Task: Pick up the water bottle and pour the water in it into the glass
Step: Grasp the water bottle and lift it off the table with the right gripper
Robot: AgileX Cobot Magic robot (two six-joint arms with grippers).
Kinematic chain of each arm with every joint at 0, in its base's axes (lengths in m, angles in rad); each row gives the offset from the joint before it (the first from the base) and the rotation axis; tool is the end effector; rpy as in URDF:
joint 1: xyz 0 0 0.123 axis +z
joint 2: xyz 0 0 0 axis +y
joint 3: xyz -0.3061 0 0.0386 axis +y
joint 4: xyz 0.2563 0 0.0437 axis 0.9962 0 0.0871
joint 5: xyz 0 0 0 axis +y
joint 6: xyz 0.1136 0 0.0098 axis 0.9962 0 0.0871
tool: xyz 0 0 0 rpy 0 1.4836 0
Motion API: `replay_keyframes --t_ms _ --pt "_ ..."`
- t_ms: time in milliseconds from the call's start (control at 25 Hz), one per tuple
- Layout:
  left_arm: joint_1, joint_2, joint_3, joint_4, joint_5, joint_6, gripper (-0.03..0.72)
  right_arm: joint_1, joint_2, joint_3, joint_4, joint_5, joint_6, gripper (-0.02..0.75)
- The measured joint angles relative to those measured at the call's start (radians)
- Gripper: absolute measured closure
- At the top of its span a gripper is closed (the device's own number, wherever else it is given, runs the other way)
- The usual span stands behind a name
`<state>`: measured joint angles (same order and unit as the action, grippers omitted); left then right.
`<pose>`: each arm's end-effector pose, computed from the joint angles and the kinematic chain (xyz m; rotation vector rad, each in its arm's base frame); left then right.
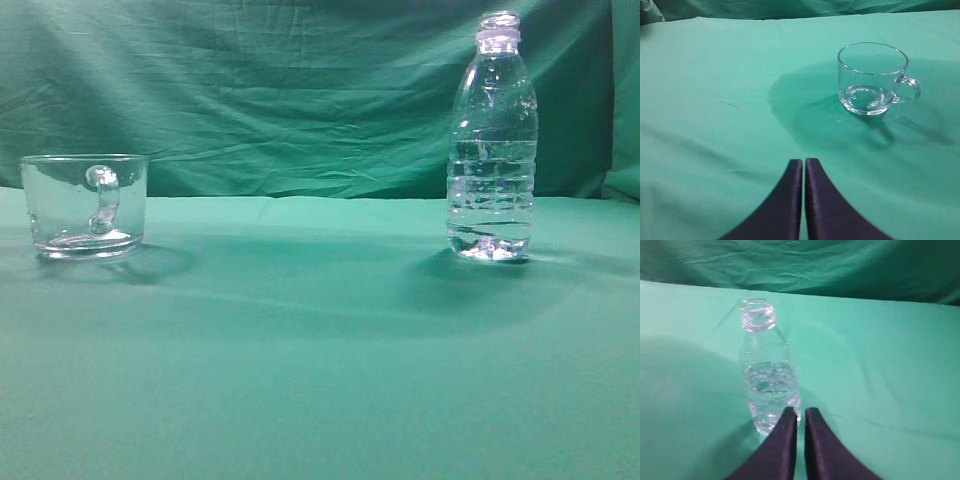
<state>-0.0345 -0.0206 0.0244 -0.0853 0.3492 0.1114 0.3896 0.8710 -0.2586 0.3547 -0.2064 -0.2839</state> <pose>0.0595 -0.0054 0.1681 0.0808 1.8336 -0.0291 0.1647 0.0589 0.2333 -0.2615 1.8904 0.2398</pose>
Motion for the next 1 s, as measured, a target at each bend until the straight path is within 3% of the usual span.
replay_keyframes --t_ms 240,400,520,600,1000 --pt "0.000 0.000 0.000 0.000 0.000 0.000 0.688 0.135 0.244 -0.004 -0.031 -0.279 0.000 0.690" --pt "0.000 0.000 0.000 0.000 0.000 0.000 0.688 0.143 0.385 -0.022 -0.031 -0.386 0.054 0.476" --pt "0.000 0.000 0.000 0.000 0.000 0.000 0.688 0.143 0.465 -0.055 -0.031 -0.425 0.129 0.230" --pt "0.000 0.000 0.000 0.000 0.000 0.000 0.688 0.143 0.516 -0.083 -0.031 -0.434 0.165 0.111" --pt "0.000 0.000 0.000 0.000 0.000 0.000 0.688 0.143 0.759 -0.185 -0.035 -0.522 0.203 0.095"
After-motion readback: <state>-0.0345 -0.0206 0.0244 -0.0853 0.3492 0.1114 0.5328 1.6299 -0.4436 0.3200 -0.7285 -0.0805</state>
